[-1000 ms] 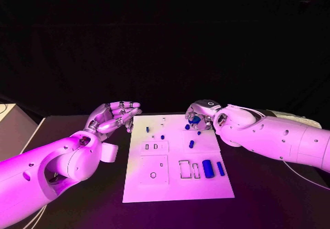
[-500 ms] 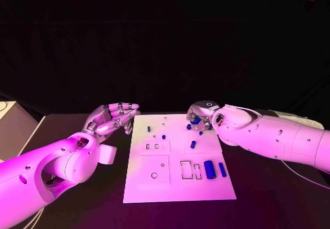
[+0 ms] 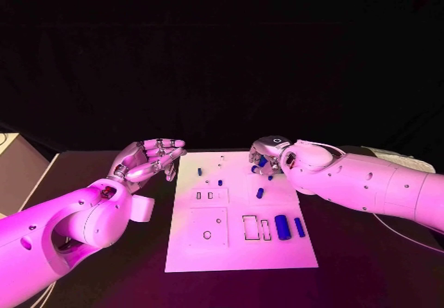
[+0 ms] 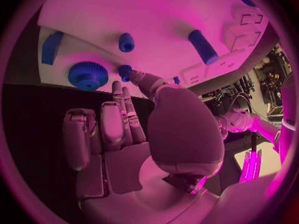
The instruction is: Assemble the parts on the task board
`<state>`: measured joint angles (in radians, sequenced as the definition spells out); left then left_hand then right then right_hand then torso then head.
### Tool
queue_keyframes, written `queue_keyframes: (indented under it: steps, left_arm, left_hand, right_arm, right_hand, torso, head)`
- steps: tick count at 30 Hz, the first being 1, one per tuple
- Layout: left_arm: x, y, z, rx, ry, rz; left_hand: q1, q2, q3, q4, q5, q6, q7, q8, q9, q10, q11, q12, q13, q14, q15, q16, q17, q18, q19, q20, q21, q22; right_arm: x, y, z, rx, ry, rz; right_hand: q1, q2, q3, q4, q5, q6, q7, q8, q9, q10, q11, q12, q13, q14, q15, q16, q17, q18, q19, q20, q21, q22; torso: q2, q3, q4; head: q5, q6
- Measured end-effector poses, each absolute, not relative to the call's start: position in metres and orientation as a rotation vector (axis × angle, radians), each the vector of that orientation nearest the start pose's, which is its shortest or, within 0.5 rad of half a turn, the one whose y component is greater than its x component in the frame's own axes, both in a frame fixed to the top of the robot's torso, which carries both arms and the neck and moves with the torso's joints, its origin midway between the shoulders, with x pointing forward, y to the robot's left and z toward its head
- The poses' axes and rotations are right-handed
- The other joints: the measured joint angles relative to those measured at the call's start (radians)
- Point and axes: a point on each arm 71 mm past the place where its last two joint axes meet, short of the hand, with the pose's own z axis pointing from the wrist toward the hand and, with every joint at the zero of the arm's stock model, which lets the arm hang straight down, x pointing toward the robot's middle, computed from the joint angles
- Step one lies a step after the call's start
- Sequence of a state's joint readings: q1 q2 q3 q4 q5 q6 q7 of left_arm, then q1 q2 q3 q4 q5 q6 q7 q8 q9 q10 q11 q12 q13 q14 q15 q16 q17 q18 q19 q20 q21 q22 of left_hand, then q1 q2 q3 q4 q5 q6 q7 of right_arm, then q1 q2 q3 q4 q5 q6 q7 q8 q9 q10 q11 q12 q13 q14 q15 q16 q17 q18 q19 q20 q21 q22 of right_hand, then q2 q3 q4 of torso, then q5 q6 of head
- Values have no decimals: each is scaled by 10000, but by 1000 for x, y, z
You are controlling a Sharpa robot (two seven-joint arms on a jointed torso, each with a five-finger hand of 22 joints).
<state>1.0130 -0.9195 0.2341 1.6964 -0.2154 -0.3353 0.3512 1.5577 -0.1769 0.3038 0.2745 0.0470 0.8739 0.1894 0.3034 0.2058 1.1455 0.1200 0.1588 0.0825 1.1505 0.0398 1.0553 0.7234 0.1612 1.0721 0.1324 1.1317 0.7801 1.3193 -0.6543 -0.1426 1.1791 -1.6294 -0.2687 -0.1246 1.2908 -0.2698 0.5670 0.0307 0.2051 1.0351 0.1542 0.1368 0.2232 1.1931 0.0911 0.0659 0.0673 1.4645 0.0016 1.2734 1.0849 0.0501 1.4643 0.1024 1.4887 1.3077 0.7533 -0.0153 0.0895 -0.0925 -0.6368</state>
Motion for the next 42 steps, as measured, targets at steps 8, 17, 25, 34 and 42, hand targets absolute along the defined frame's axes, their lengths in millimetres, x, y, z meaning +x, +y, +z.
queue_keyframes:
  steps: [8, 17, 25, 34, 42]
  left_arm:
    - [459, 204, -145, -9693, 13527, -16379]
    - [459, 205, -145, -9695, 13527, -16349]
    - [459, 206, -145, -9705, 13528, -16318]
    - [459, 207, -145, -9716, 13523, -16287]
    - [459, 207, -145, -9723, 13514, -16263]
  left_hand:
    - [0, 0, 0, 0, 0, 0, 0, 0, -1, 0, 0, 0, -1, 0, 0, 0, 31, 0, -1, 0, 39, 37]
    - [0, 0, 28, -28, 0, 0, -1, 0, 7, 0, 0, 0, -2, 0, 0, 0, 44, 0, -1, 0, 39, 72]
    - [-40, -40, 28, -28, 0, 0, -1, 0, 7, 0, -1, 0, 11, 36, 36, 0, 80, 0, -1, 0, 110, 111]
    - [-81, 2, 27, -28, 0, 0, -1, 0, 16, 0, -1, 0, 11, 36, 35, 57, 92, 0, -1, 0, 110, 151]
    - [-80, 2, 56, 1, 0, 0, -1, 0, 15, -37, -38, 0, 26, 36, 36, 56, 110, 1, 36, 37, 158, 186]
  right_arm:
    - [556, -206, -179, -3467, 16453, 3210]
    - [557, -206, -177, -3488, 16457, 3166]
    - [555, -204, -176, -3524, 16212, 3247]
    - [550, -200, -172, -3324, 15418, 3628]
    - [551, -185, -163, -3129, 14683, 3955]
  right_hand:
    - [0, 0, 32, 32, 1, 38, -38, 0, 46, 37, -37, 0, 0, 0, 0, 0, 0, 4, 0, 0, 0, -1]
    - [172, 172, 176, 81, 100, 304, -83, 175, 193, 311, -95, -18, 59, 0, 0, 91, -1, -126, 0, 0, 38, -2]
    - [486, 484, 621, -176, 28, 673, -166, 454, 451, 700, -57, -8, 41, 19, -93, 182, -2, -126, 0, -1, 109, -2]
    - [531, 528, 664, -314, -174, 837, -260, 703, 715, 824, 69, 82, 42, 19, -165, 240, 15, -126, 1, -77, 209, -3]
    - [558, 554, 678, -352, -199, 868, -292, 720, 743, 824, 69, 80, 42, 19, -165, 280, 26, -127, 1, -77, 233, -4]
  torso:
    - [74, 1, 12]
    - [121, -10, 24]
    - [165, -38, 56]
    - [201, -76, 95]
    - [225, -113, 126]
  head:
    - [6, 12]
    - [-3, 26]
    - [-23, 74]
    - [-58, 165]
    - [-83, 247]
